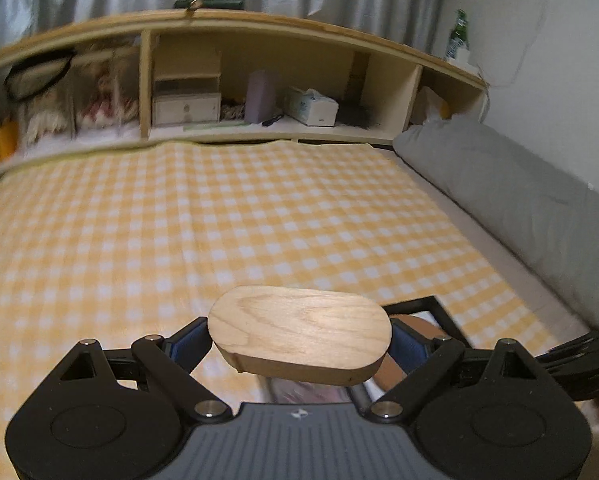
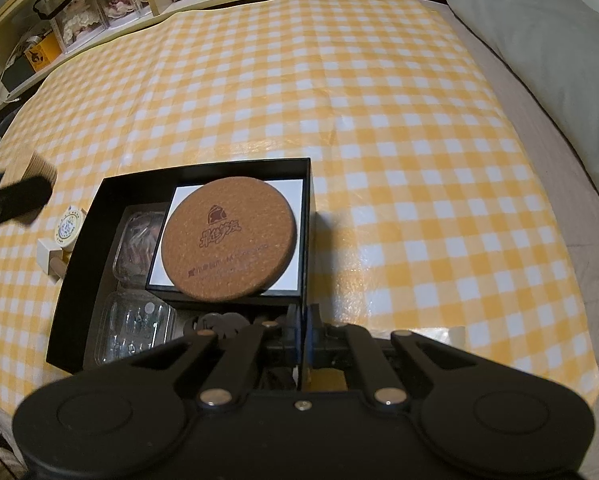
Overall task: Organize rigid objects
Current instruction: 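Carry the wooden block with the left tool over the black tray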
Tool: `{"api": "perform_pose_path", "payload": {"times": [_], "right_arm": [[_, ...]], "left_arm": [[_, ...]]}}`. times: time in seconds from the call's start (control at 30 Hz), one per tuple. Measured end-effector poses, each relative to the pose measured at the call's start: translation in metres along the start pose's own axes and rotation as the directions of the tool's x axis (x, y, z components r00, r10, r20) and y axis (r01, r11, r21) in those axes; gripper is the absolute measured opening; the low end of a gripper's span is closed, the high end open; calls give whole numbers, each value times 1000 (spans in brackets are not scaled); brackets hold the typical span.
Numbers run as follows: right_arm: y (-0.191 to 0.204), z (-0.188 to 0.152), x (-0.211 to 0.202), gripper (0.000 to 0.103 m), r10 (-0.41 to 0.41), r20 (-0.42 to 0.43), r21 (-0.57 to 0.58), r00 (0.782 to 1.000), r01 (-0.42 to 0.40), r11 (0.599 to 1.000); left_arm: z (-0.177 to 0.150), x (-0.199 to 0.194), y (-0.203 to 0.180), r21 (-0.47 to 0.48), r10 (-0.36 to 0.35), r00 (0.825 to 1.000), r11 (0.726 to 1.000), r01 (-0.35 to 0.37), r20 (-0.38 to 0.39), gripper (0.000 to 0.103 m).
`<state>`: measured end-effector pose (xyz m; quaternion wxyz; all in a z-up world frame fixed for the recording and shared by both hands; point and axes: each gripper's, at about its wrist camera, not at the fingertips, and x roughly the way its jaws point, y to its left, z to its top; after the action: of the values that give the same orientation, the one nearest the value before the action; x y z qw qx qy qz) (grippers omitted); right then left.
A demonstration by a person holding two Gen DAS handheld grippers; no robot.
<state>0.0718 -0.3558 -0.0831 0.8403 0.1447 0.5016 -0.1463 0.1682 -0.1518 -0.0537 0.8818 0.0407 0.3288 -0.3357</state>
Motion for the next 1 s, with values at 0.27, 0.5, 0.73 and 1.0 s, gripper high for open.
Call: {"api": "perform_pose_path", "payload": {"times": [0.27,0.5,0.73,1.0], "right_arm": [[1,0,0,3,-2,0,-2,1000,2,1000],[-2,0,0,3,-3,0,-8,1000,3,1000],[0,0,0,3,-3,0,-7,1000,3,1000],[1,0,0,3,-4,0,-8,1000,4,1000]], "left_arm": [[-34,-18,-28,-158,-2,1000,987,-1,-19,92],[-56,-20,-45,-222,20,999,975,-26,-27,92],[-64,-11,-41,-261,50,997,963,-65,-63,92],[-65,-7,-41,-277,52,995,958,-72,-79,92]]}}
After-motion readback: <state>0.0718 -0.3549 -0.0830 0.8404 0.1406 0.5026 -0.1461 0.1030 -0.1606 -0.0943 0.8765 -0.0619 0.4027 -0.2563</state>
